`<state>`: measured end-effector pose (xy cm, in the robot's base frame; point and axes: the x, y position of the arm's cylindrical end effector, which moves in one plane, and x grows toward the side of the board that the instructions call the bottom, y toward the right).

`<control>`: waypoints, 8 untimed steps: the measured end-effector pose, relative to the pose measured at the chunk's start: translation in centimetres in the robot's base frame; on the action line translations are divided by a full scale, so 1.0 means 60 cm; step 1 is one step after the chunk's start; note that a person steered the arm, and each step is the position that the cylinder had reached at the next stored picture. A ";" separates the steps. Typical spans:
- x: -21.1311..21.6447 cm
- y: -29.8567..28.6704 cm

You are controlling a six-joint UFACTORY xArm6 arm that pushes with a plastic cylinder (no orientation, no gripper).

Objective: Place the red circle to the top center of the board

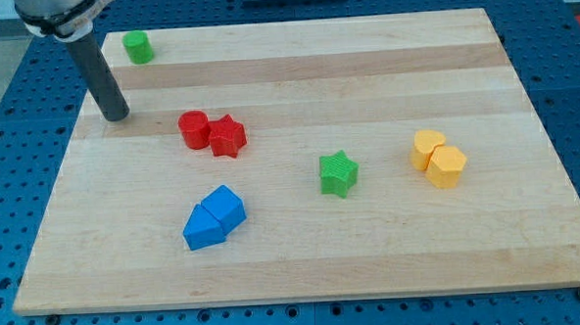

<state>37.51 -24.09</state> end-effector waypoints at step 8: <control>0.110 0.139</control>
<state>44.11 -15.74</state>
